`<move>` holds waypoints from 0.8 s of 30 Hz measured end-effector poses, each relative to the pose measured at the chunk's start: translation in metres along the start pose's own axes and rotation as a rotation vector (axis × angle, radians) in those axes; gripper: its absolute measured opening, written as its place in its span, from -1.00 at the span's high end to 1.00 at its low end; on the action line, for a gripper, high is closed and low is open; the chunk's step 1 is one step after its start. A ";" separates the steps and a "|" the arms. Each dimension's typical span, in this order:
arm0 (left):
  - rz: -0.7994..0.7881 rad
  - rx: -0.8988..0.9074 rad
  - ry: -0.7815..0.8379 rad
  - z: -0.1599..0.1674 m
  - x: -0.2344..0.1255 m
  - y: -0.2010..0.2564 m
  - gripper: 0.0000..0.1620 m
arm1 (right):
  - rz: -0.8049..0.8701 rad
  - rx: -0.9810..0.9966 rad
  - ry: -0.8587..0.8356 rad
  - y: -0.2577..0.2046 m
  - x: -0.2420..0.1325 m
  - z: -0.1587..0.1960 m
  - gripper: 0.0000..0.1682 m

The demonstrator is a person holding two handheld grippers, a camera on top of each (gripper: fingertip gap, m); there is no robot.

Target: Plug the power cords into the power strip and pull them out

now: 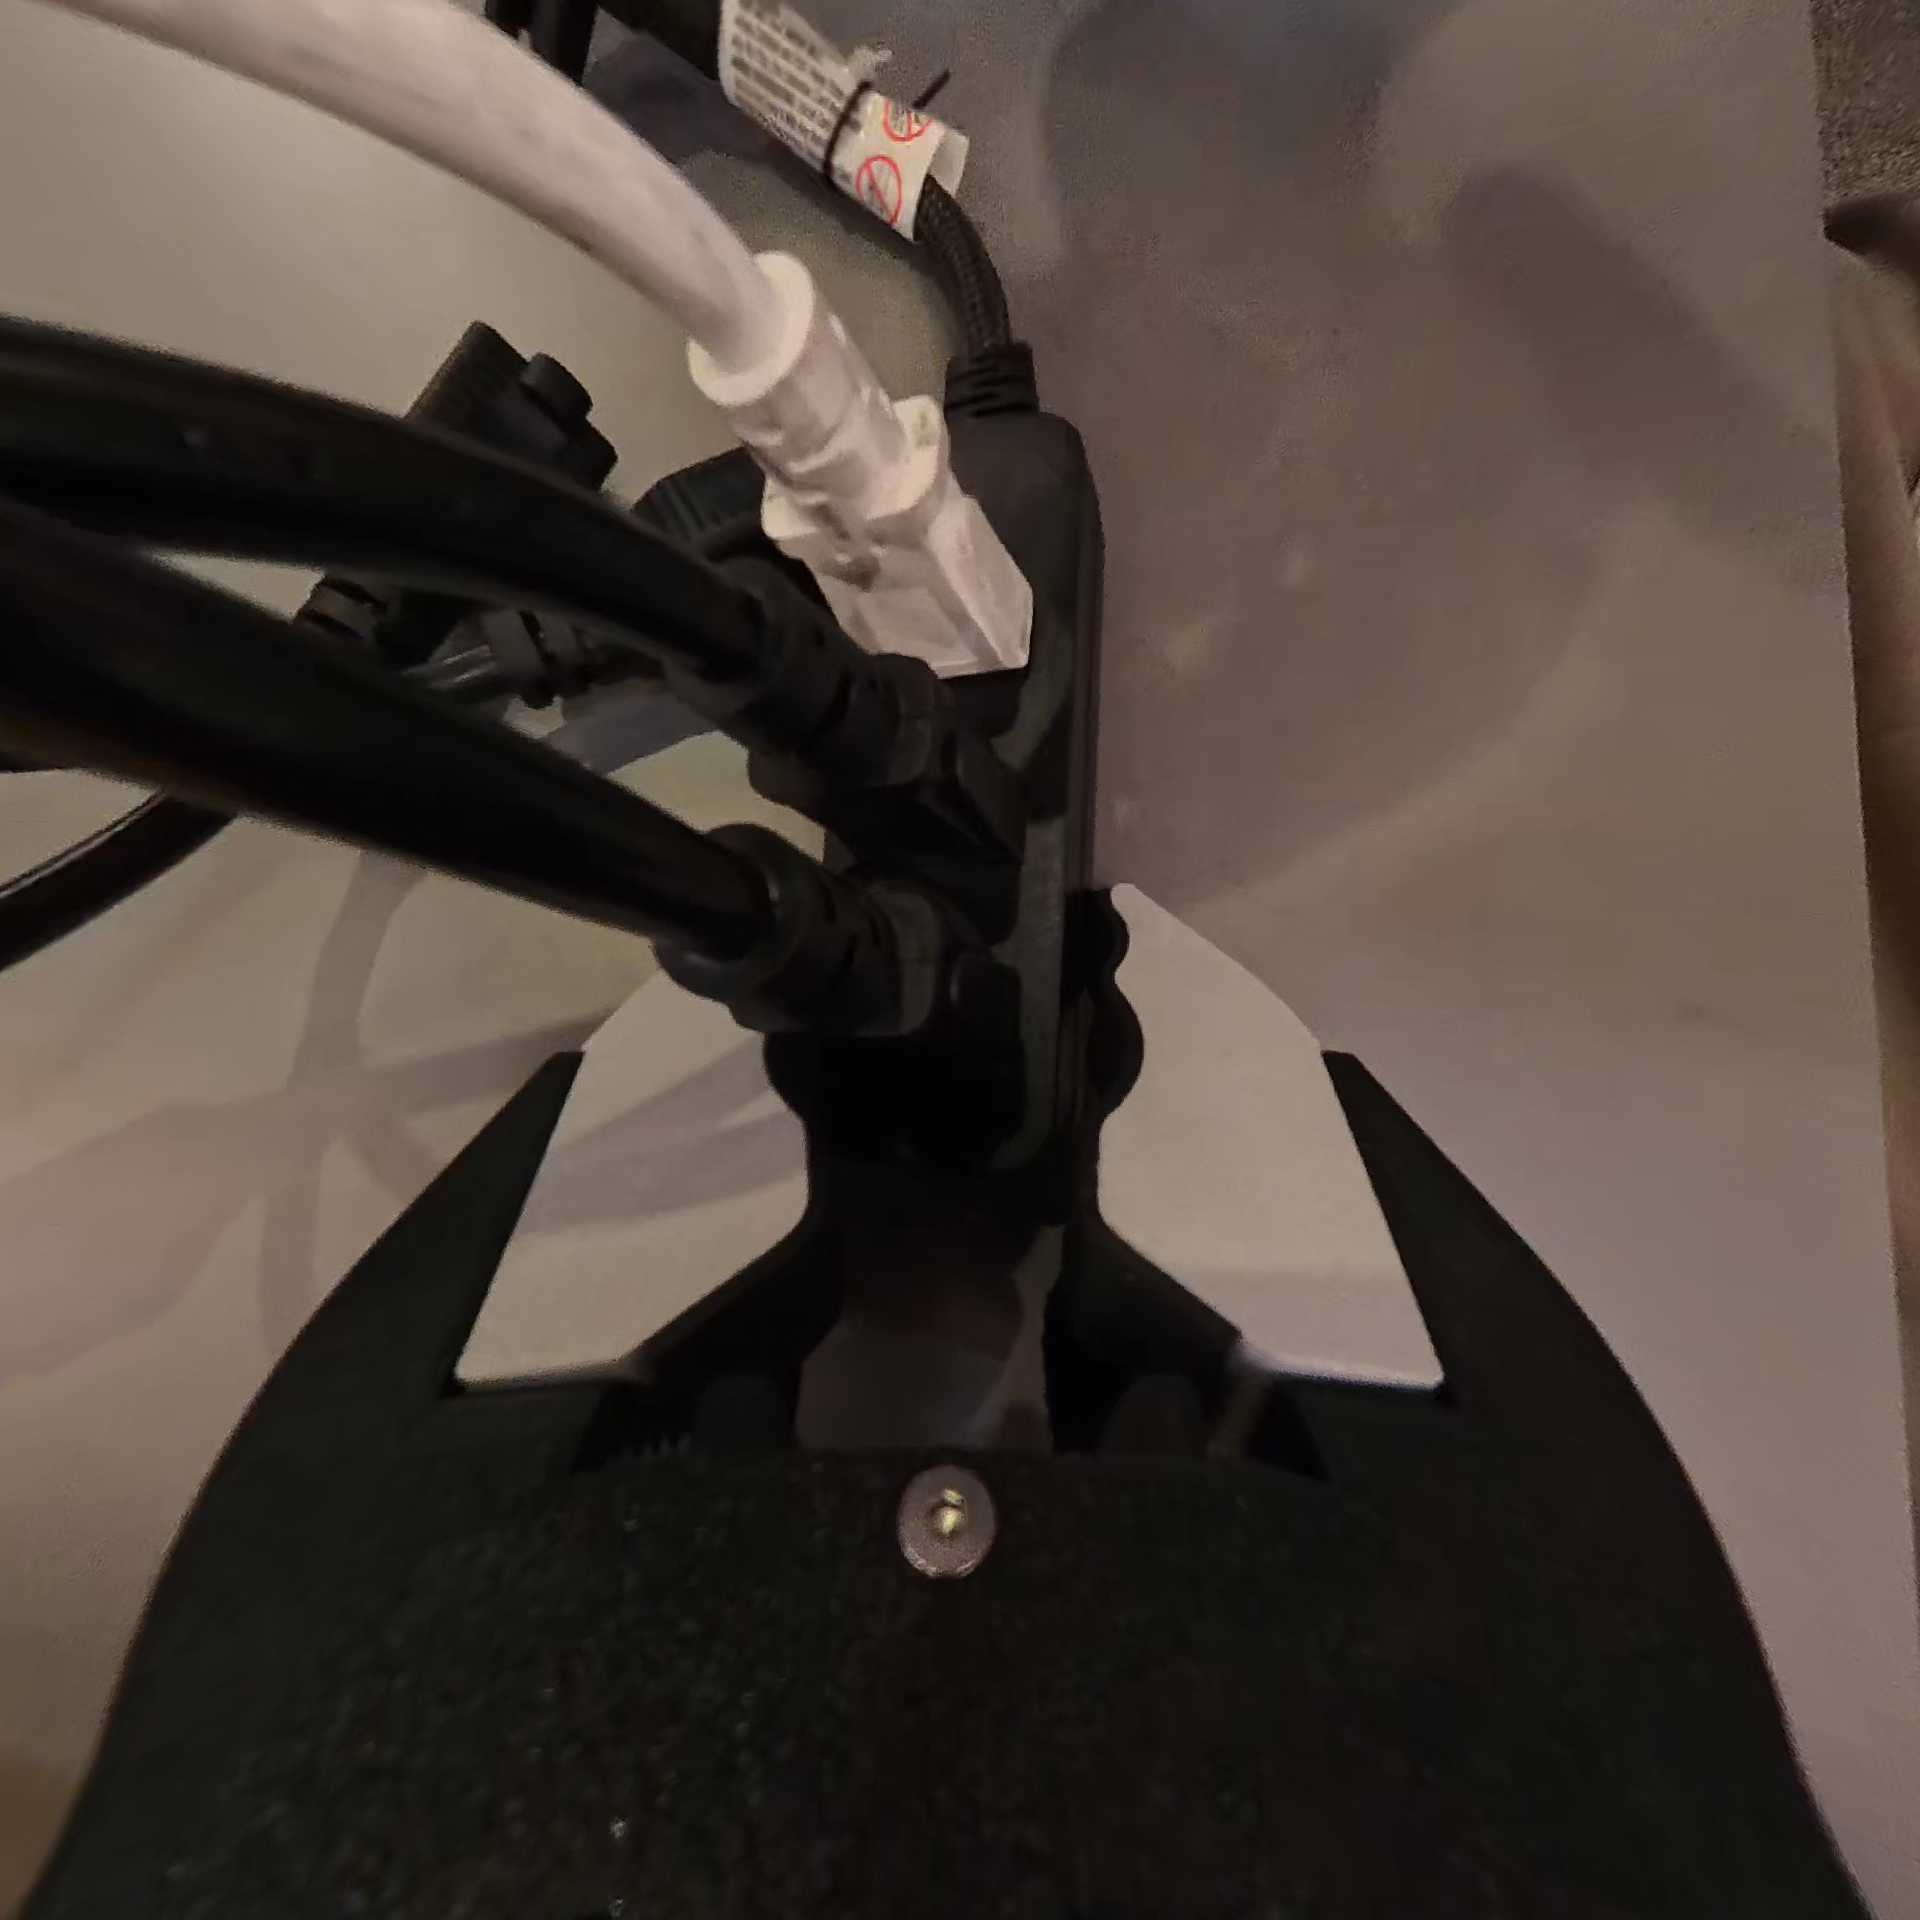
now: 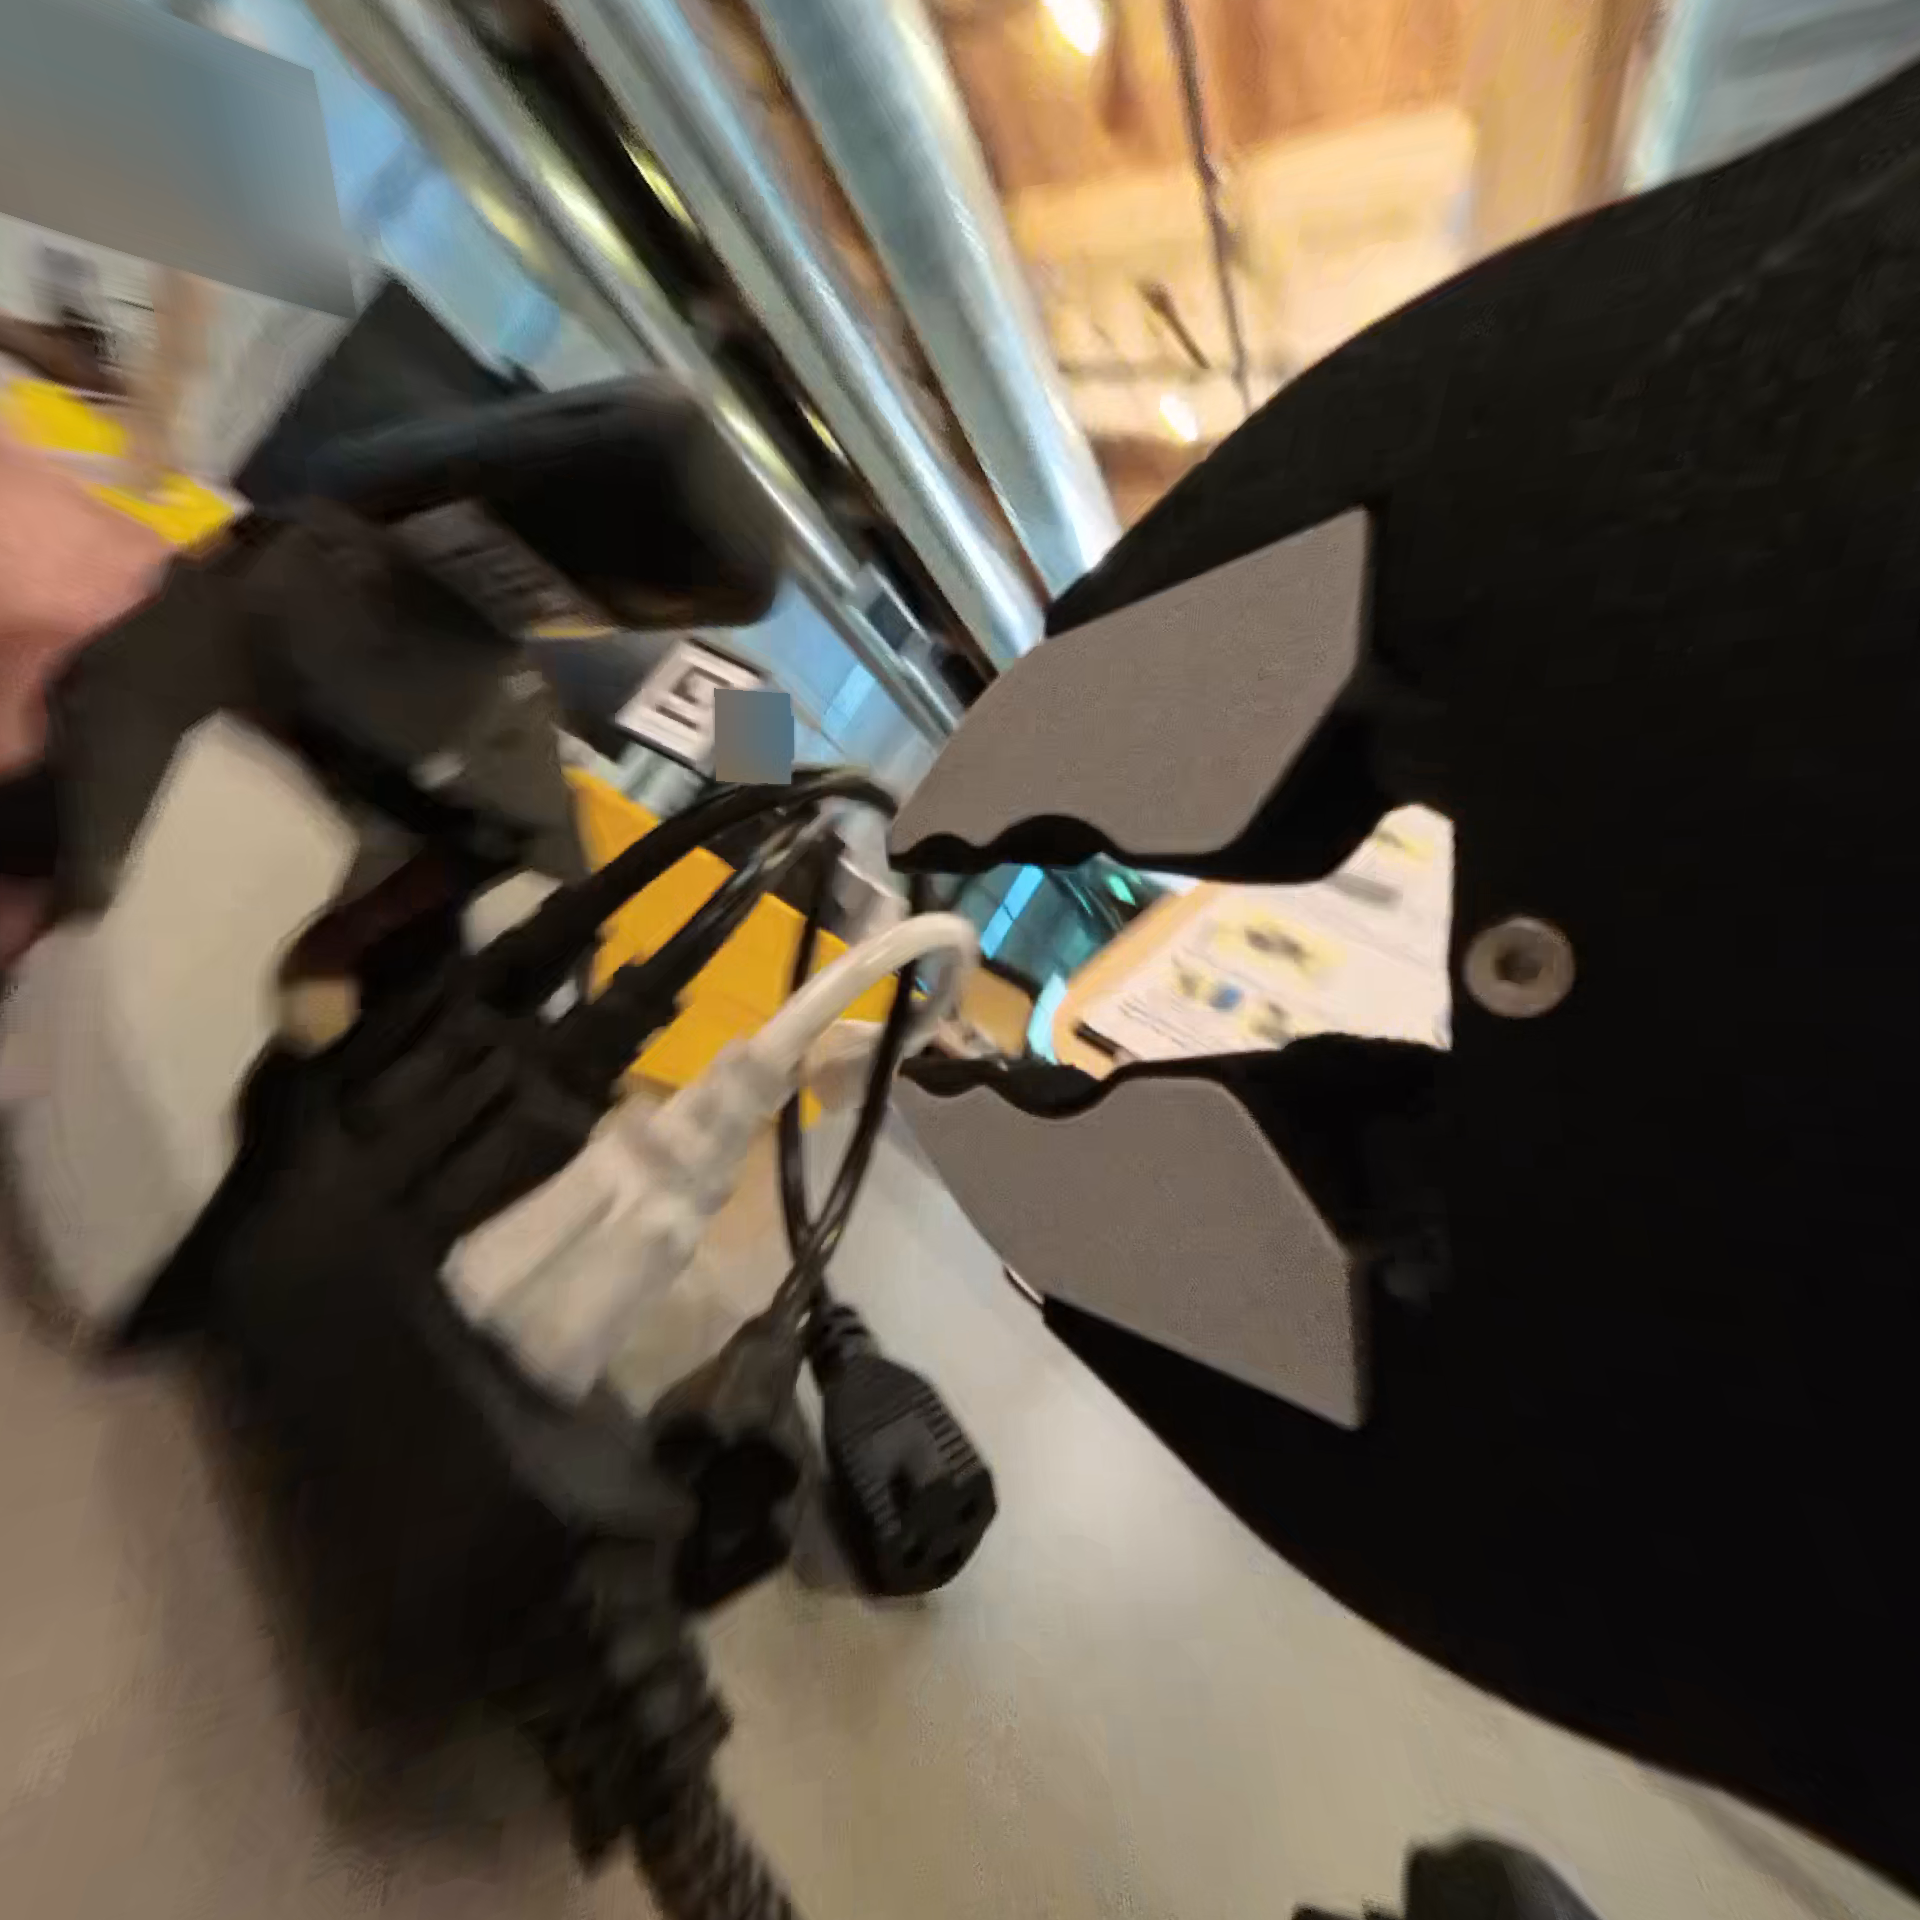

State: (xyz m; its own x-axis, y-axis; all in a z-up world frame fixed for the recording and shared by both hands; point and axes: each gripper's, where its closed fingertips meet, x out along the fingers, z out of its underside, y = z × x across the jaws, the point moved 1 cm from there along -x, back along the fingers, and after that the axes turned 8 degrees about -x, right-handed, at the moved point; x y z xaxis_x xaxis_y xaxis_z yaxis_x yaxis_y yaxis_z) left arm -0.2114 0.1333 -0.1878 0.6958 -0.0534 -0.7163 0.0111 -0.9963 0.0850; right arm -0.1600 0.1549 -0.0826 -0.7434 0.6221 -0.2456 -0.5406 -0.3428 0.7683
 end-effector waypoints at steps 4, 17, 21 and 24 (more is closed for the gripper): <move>-0.029 0.020 -0.001 -0.002 0.002 0.003 0.40 | -0.234 0.752 -0.163 0.000 -0.014 0.030 0.45; -0.140 0.065 -0.097 -0.010 0.008 0.026 0.40 | -0.504 2.123 0.109 -0.049 -0.039 -0.077 0.39; -0.164 0.070 -0.106 -0.014 0.011 0.027 0.40 | -0.511 2.028 0.110 -0.046 -0.028 -0.080 0.66; -0.160 0.030 -0.107 -0.013 0.011 0.029 0.39 | -0.554 2.037 0.109 -0.045 -0.030 -0.080 0.67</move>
State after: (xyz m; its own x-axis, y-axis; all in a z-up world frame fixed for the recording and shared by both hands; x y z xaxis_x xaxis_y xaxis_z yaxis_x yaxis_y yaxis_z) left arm -0.1936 0.1049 -0.1842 0.6065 0.1008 -0.7886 0.0927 -0.9941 -0.0558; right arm -0.1448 0.0953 -0.1573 -0.7505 0.3053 -0.5861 0.3715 0.9284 0.0079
